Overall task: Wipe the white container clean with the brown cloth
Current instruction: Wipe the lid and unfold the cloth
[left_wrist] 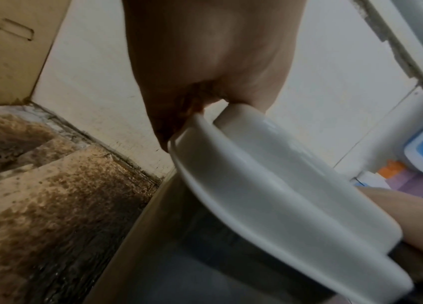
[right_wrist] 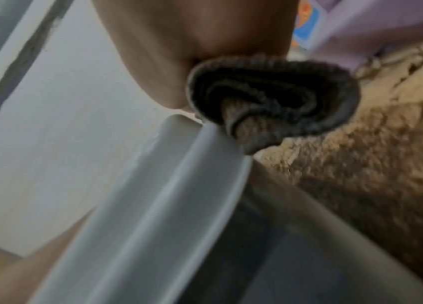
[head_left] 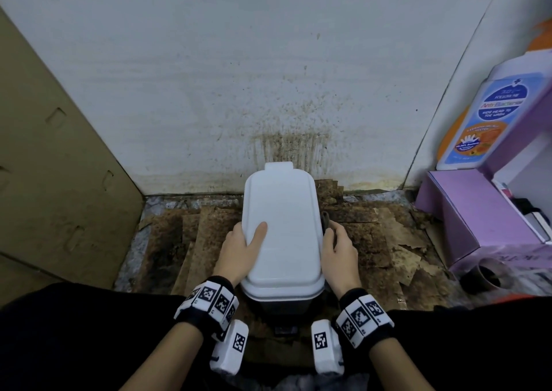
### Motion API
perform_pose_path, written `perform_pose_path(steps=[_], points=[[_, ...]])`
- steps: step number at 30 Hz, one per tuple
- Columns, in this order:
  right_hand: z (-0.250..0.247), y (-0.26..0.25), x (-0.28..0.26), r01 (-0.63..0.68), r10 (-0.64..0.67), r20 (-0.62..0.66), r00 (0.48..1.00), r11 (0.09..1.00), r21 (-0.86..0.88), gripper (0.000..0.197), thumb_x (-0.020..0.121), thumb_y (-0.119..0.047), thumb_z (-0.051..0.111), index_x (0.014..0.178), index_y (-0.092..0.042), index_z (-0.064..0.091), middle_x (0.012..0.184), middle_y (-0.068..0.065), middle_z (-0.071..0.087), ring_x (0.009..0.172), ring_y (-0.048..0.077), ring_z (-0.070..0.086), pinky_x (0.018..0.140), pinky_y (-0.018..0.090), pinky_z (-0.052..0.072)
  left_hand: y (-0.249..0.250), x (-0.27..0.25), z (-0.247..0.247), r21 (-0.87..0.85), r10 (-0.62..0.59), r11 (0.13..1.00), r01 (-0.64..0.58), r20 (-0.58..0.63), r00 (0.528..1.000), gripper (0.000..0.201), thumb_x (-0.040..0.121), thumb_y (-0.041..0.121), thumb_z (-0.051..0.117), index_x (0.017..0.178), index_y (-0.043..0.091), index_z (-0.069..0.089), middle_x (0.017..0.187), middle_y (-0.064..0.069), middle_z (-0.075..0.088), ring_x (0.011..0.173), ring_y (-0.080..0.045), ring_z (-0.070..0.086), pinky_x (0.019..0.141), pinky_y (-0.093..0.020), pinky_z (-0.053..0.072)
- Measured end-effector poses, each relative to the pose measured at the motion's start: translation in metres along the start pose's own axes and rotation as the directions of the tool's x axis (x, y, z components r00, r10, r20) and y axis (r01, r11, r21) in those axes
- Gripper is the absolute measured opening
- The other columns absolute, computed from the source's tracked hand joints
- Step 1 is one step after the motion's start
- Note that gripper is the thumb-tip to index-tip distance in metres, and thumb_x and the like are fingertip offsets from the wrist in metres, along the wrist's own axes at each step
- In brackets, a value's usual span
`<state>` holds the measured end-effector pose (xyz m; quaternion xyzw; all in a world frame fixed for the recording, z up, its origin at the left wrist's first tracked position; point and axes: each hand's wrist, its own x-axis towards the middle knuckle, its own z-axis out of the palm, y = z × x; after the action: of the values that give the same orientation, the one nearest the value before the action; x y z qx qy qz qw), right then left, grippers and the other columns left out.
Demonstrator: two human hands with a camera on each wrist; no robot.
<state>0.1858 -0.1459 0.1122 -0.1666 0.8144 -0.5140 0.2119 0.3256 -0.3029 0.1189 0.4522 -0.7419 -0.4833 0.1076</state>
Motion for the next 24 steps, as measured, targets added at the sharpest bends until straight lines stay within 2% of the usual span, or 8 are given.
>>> perform_pose_path(steps=[3,5,8,11,14,18,21,24], points=[[-0.003,-0.005,0.0,0.108,-0.111,-0.038,0.993,0.991,-0.074,0.041,0.109,-0.031,0.033,0.147,-0.022,0.045,0.142,0.001,0.056,0.134,0.022,0.048,0.112,0.044,0.041,0.002,-0.004,0.0,0.114,-0.011,0.993,0.015,-0.03,0.999,0.071,0.095,0.073,0.04,0.142,0.019,0.043,0.132,-0.003,0.046,0.121,-0.023,0.052,0.106,-0.044,0.043],[-0.006,-0.013,-0.002,0.211,-0.217,-0.042,0.975,0.971,-0.107,0.039,0.11,-0.029,0.033,0.147,-0.024,0.045,0.144,-0.004,0.051,0.137,0.013,0.04,0.113,0.03,0.034,0.005,-0.007,-0.002,0.2,0.039,0.98,-0.015,-0.115,0.993,0.066,0.101,0.062,0.038,0.147,0.015,0.038,0.139,-0.007,0.038,0.131,-0.028,0.041,0.112,-0.045,0.036],[-0.003,-0.025,-0.004,0.408,-0.407,0.037,0.913,0.902,-0.141,0.039,0.109,-0.027,0.035,0.146,-0.03,0.046,0.143,-0.011,0.048,0.132,0.002,0.034,0.108,0.013,0.026,0.014,-0.014,-0.006,0.221,0.132,0.971,-0.086,-0.202,0.97,0.052,0.105,0.05,0.039,0.144,0.014,0.042,0.139,-0.005,0.036,0.134,-0.023,0.032,0.112,-0.038,0.03],[0.008,-0.028,-0.004,0.611,-0.579,0.195,0.792,0.744,-0.271,0.04,0.108,-0.021,0.04,0.146,-0.026,0.047,0.143,-0.008,0.049,0.135,0.012,0.037,0.117,0.029,0.031,0.02,-0.015,-0.007,0.139,0.186,0.977,-0.159,-0.211,0.96,0.038,0.107,0.041,0.041,0.136,0.018,0.049,0.131,0.002,0.039,0.13,-0.018,0.034,0.107,-0.032,0.031],[0.02,-0.027,-0.007,0.696,-0.595,0.364,0.717,0.578,-0.425,0.039,0.105,-0.017,0.045,0.143,-0.027,0.05,0.144,-0.006,0.047,0.139,0.014,0.036,0.118,0.041,0.029,0.023,-0.015,-0.009,0.107,0.238,0.969,-0.221,-0.192,0.952,0.032,0.109,0.033,0.039,0.134,0.019,0.054,0.131,0.001,0.047,0.125,-0.013,0.04,0.099,-0.023,0.029],[0.022,-0.028,-0.006,0.795,-0.6,0.521,0.607,0.464,-0.392,0.036,0.107,-0.026,0.041,0.141,-0.028,0.053,0.15,-0.006,0.046,0.142,0.013,0.036,0.12,0.039,0.026,0.021,-0.009,-0.012,0.19,0.369,0.921,-0.341,-0.141,0.918,0.034,0.11,0.024,0.038,0.137,0.02,0.058,0.13,0.001,0.053,0.124,-0.013,0.044,0.097,-0.016,0.028],[0.018,-0.032,-0.003,0.841,-0.596,0.6,0.533,0.452,-0.299,0.036,0.107,-0.031,0.039,0.138,-0.029,0.056,0.152,-0.011,0.045,0.144,0.007,0.033,0.122,0.035,0.018,0.019,-0.003,-0.014,0.245,0.413,0.89,-0.386,-0.072,0.908,0.035,0.11,0.021,0.041,0.14,0.022,0.059,0.129,0.003,0.051,0.122,-0.013,0.04,0.1,-0.018,0.028],[0.015,-0.034,-0.003,0.818,-0.598,0.581,0.552,0.522,-0.242,0.038,0.104,-0.038,0.041,0.136,-0.031,0.06,0.15,-0.017,0.048,0.144,0.0,0.03,0.123,0.032,0.013,0.019,0.001,-0.019,0.271,0.424,0.869,-0.414,0.024,0.906,0.037,0.108,0.022,0.045,0.144,0.024,0.055,0.127,0.002,0.045,0.121,-0.014,0.036,0.1,-0.018,0.025]])
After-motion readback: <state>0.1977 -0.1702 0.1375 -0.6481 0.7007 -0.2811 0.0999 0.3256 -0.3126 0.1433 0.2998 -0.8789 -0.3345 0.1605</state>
